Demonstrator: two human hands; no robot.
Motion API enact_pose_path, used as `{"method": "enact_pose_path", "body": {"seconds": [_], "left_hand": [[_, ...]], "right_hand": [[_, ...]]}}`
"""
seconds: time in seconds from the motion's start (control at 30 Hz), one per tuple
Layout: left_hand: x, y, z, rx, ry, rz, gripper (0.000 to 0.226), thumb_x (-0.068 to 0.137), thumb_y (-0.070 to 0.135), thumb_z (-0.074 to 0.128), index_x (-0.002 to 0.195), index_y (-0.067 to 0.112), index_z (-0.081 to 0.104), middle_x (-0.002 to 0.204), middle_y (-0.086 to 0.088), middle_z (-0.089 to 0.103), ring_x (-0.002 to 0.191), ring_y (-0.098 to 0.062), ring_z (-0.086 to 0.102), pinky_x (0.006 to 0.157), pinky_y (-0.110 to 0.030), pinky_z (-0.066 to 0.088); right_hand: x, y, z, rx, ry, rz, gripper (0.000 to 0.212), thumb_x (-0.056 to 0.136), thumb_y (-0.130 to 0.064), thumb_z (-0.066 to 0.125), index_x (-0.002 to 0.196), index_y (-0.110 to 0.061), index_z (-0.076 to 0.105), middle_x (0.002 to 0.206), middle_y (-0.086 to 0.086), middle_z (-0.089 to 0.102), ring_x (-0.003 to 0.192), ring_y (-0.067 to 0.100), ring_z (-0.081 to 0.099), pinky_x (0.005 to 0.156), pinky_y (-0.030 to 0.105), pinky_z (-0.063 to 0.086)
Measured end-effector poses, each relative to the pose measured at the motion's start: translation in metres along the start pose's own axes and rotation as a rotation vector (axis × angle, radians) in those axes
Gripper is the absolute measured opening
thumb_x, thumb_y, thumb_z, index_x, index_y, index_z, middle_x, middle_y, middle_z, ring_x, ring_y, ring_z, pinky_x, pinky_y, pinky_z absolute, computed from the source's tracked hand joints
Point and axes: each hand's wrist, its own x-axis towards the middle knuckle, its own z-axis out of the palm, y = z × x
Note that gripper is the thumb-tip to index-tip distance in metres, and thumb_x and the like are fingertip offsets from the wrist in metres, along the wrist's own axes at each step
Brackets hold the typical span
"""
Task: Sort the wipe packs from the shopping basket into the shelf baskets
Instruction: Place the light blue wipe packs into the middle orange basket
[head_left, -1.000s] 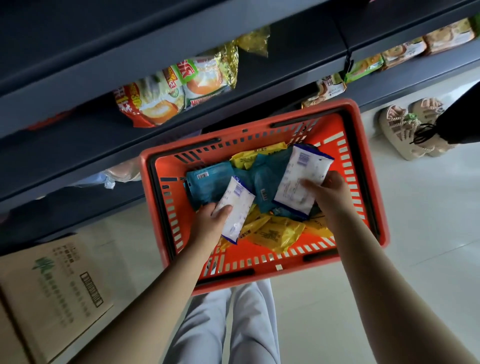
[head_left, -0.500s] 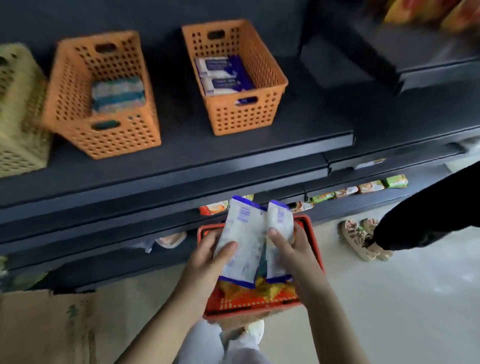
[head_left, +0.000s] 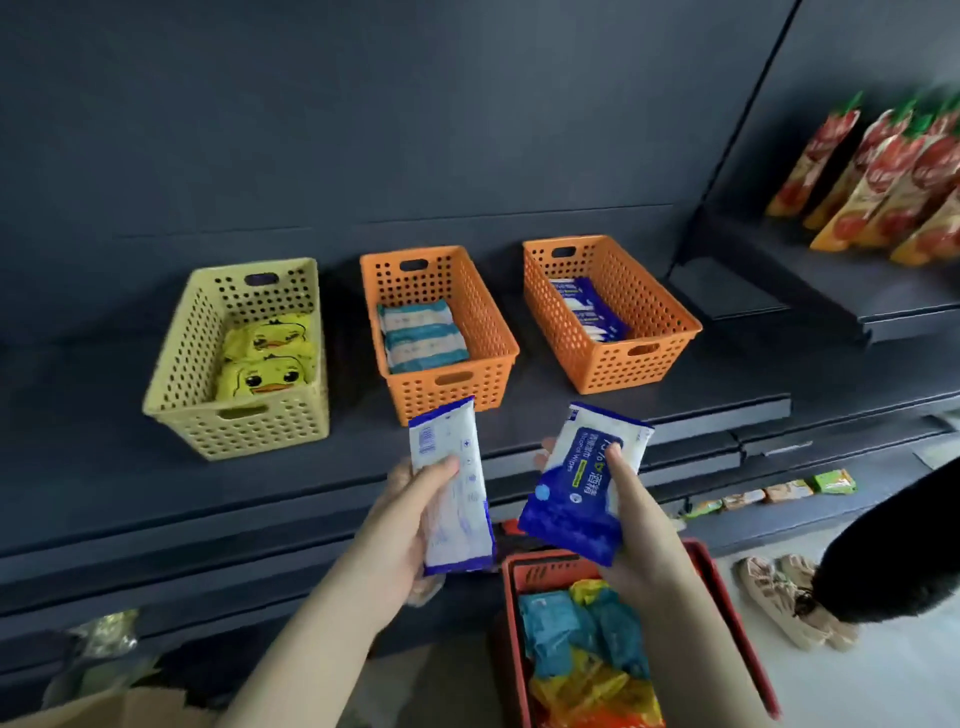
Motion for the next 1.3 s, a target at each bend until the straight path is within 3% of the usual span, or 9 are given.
{"method": "enact_pose_path", "body": {"seconds": [0.13,0.23,0.33,0.5,0.6,0.83,1.03,1.17,1.3], "left_hand": [[0.001,0.033,-0.037,0.084,-0.057,0.049,0.079,0.058,0.055,0.075,0.128,0.033,0.045,0.113,-0.002,0.058,0.116,-0.021,0.056,0.090,-0.037,0.052],[0.006,0.052,-0.054,0.051,-0.099,0.068,0.090,0.057,0.056,0.082,0.133,0.033,0.041,0.115,-0.015,0.047,0.132,-0.035,0.036,0.108,-0.052,0.034],[0.016,0.064,-0.064,0.043,-0.125,0.091,0.076,0.063,0.043,0.081,0.130,0.033,0.047,0.107,0.001,0.054,0.119,-0.033,0.053,0.101,-0.044,0.045],[0.044,0.091,-0.062,-0.132,-0.156,-0.025,0.038,0.088,0.038,0.057,0.123,0.022,0.056,0.116,-0.011,0.070,0.105,-0.029,0.067,0.088,-0.043,0.052],[0.066,0.109,-0.052,-0.165,-0.186,-0.076,0.038,0.096,0.037,0.045,0.125,0.016,0.058,0.113,-0.017,0.070,0.105,-0.033,0.067,0.093,-0.047,0.050],[0.148,0.140,-0.018,-0.065,-0.040,-0.058,0.035,0.087,0.039,0.065,0.118,0.022,0.060,0.101,-0.006,0.075,0.095,-0.023,0.072,0.078,-0.039,0.058],[0.214,0.152,0.038,-0.008,0.073,0.016,0.018,0.087,0.036,0.066,0.097,0.025,0.056,0.095,-0.001,0.070,0.086,-0.018,0.069,0.063,-0.032,0.055],[0.247,0.156,0.062,-0.021,0.133,-0.004,0.021,0.086,0.037,0.068,0.097,0.024,0.055,0.098,-0.001,0.069,0.088,-0.021,0.068,0.072,-0.037,0.057],[0.275,0.153,0.069,-0.128,0.107,-0.069,0.033,0.084,0.033,0.071,0.111,0.022,0.059,0.103,-0.006,0.074,0.091,-0.027,0.072,0.081,-0.047,0.057]], "right_hand": [[0.011,0.030,0.049,-0.122,0.127,-0.106,0.036,0.097,-0.036,0.052,0.118,-0.008,0.060,0.107,0.020,0.071,0.089,0.032,0.071,0.067,0.041,0.060],[0.013,0.039,0.072,-0.230,0.120,-0.186,0.031,0.093,-0.023,0.061,0.118,-0.006,0.055,0.107,0.022,0.069,0.083,0.031,0.070,0.060,0.037,0.059],[0.016,0.036,0.084,-0.258,0.085,-0.234,0.034,0.089,-0.005,0.063,0.121,-0.008,0.053,0.109,0.019,0.069,0.087,0.029,0.071,0.064,0.036,0.058],[0.026,0.009,0.095,-0.366,0.046,-0.405,0.032,0.086,-0.006,0.065,0.117,-0.014,0.062,0.105,0.012,0.072,0.093,0.027,0.071,0.073,0.037,0.059],[0.043,-0.014,0.098,-0.523,0.172,-0.545,0.028,0.085,-0.003,0.069,0.103,-0.025,0.067,0.093,0.002,0.076,0.084,0.021,0.073,0.070,0.035,0.061],[0.121,-0.085,0.078,-0.678,0.512,-0.770,0.031,0.075,-0.014,0.082,0.091,-0.031,0.061,0.089,-0.007,0.068,0.083,0.017,0.069,0.074,0.047,0.059],[0.204,-0.170,0.044,-0.754,0.616,-0.797,0.028,0.071,-0.022,0.082,0.092,-0.018,0.063,0.088,0.005,0.069,0.083,0.026,0.068,0.076,0.049,0.058],[0.261,-0.215,0.030,-0.945,0.528,-0.705,0.018,0.075,-0.025,0.077,0.086,-0.016,0.065,0.080,0.005,0.070,0.077,0.029,0.068,0.074,0.049,0.057],[0.318,-0.236,0.030,-1.116,0.473,-0.592,0.018,0.080,-0.022,0.074,0.091,-0.014,0.062,0.085,0.002,0.067,0.080,0.024,0.066,0.070,0.034,0.050]]}}
